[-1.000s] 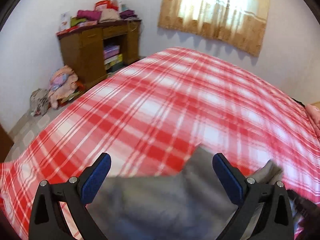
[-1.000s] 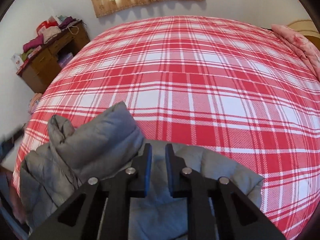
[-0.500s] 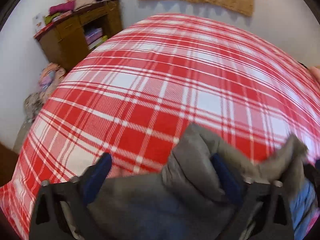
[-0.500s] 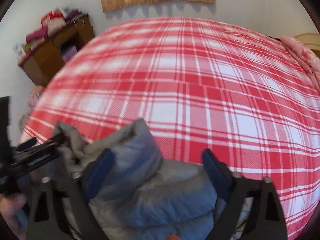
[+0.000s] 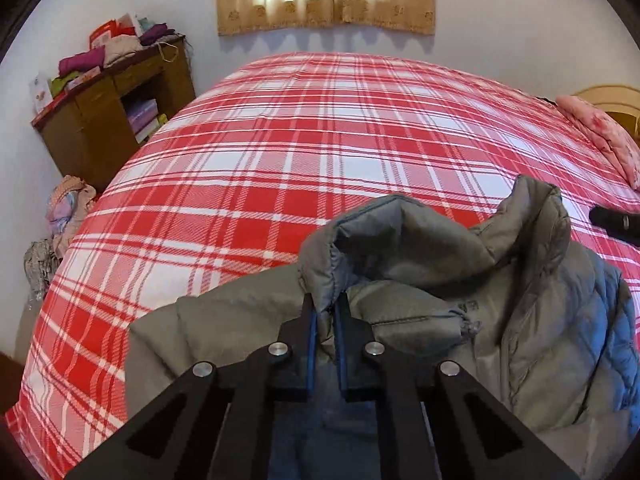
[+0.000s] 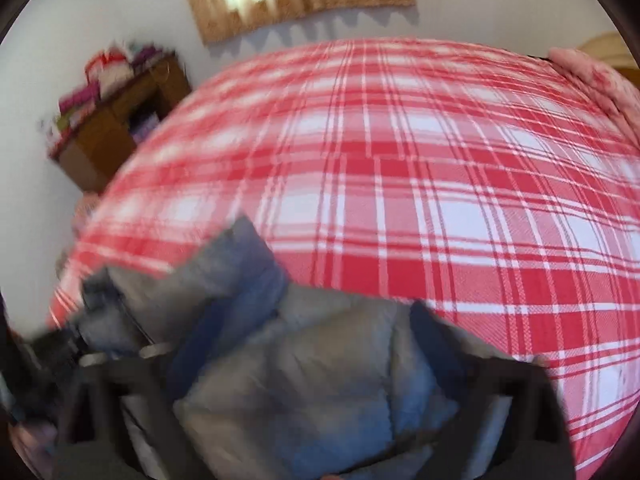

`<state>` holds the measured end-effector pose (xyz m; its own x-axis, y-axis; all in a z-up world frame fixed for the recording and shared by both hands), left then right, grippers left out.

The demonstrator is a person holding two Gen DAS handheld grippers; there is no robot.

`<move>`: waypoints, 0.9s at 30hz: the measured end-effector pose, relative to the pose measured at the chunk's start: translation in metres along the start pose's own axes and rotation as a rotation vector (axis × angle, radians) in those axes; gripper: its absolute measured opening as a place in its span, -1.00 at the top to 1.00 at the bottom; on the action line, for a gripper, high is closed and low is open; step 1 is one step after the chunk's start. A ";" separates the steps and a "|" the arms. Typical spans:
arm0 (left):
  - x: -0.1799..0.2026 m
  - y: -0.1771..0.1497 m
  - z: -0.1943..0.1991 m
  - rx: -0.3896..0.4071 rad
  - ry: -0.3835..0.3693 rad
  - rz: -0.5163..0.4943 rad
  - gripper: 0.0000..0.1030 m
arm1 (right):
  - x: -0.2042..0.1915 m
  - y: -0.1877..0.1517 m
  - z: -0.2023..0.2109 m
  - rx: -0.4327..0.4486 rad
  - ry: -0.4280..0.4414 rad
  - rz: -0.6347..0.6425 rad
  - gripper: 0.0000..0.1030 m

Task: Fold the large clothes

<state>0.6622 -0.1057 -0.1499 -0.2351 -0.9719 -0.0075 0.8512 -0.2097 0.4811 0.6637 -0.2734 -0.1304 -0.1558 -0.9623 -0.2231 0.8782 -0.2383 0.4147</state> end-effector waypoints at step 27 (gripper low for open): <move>-0.015 -0.054 -0.005 0.063 0.031 0.003 0.92 | -0.015 -0.001 0.004 0.044 -0.011 0.023 -0.68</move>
<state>0.6222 -0.0806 -0.1795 -0.2172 -0.9756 -0.0322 0.8207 -0.2004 0.5351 0.6633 -0.2595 -0.1245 -0.1410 -0.9689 -0.2031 0.8608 -0.2213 0.4582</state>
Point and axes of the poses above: each gripper's, at about its wrist camera, not at the fingertips, and z roughly against the way its jaws point, x to its right, y to its top, the point moved 3 cm from there along -z, roughly the way its jaws point, and after that the axes turned 11 degrees about -x, right-handed, at the moved point
